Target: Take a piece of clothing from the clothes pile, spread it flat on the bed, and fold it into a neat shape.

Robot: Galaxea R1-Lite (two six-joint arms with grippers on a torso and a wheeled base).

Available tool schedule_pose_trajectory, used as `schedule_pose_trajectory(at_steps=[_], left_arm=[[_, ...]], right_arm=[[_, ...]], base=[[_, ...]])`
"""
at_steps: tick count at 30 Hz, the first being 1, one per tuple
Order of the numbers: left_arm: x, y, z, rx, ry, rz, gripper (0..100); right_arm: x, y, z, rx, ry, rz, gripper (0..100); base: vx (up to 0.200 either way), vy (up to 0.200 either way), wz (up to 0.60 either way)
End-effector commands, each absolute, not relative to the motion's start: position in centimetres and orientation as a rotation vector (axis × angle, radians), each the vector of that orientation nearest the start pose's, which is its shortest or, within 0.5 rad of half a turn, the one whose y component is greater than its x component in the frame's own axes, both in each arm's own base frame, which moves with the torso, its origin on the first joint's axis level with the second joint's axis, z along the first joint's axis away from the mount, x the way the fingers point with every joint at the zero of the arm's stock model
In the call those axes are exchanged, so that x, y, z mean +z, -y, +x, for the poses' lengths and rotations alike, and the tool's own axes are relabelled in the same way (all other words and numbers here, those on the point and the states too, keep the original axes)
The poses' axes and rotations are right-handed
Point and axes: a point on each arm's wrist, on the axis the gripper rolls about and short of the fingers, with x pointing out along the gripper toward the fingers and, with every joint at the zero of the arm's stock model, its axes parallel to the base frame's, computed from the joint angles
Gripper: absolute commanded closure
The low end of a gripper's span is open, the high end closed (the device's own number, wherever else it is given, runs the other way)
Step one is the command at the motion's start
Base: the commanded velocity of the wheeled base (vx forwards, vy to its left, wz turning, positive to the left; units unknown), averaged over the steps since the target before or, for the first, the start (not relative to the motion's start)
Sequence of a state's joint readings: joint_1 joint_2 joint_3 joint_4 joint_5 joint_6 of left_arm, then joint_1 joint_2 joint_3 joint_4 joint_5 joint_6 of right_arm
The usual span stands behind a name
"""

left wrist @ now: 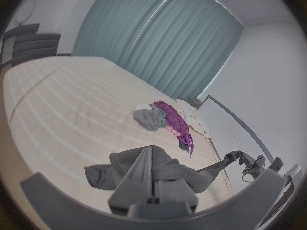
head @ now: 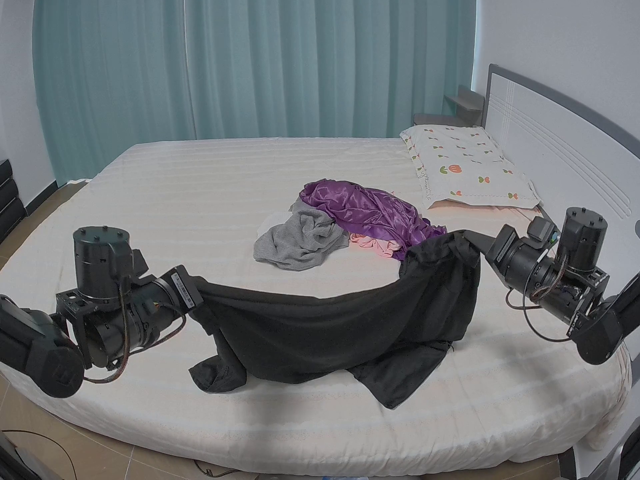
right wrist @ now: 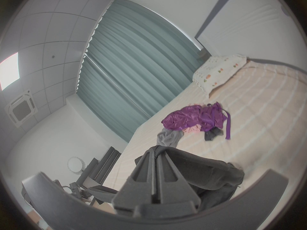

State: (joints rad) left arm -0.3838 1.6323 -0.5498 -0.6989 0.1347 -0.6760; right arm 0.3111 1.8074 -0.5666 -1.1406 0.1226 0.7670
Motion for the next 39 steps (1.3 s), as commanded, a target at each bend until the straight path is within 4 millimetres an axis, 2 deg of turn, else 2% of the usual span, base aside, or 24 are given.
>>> schedule_pose_trajectory(at_steps=[1,4,15,21,30,39], left_arm=[[11.8,10.2,24.3,-0.089,-0.534,-0.583,100],[10.8,10.4,23.4,-0.092,-0.582,-0.581,100],[9.0,10.7,23.6,-0.066,-0.660,-0.623,100],[8.7,10.7,23.4,-0.063,-0.677,-0.626,100],[8.9,10.6,23.4,-0.053,-0.673,-0.669,100],[9.2,10.7,23.5,-0.057,-0.660,-0.677,100]], right_arm=[[10.6,-9.8,28.4,0.330,-0.369,0.771,100],[9.8,-9.6,27.9,0.320,-0.389,0.794,100],[8.2,-9.1,26.1,0.267,-0.461,0.786,100],[8.7,-9.8,25.6,0.264,-0.440,0.778,100],[9.0,-10.2,25.1,0.284,-0.438,0.775,100],[8.8,-10.3,25.1,0.280,-0.445,0.773,100]], base=[[0.000,0.000,0.00],[0.000,0.000,0.00],[0.000,0.000,0.00],[0.000,0.000,0.00],[-0.200,0.000,0.00],[0.000,0.000,0.00]])
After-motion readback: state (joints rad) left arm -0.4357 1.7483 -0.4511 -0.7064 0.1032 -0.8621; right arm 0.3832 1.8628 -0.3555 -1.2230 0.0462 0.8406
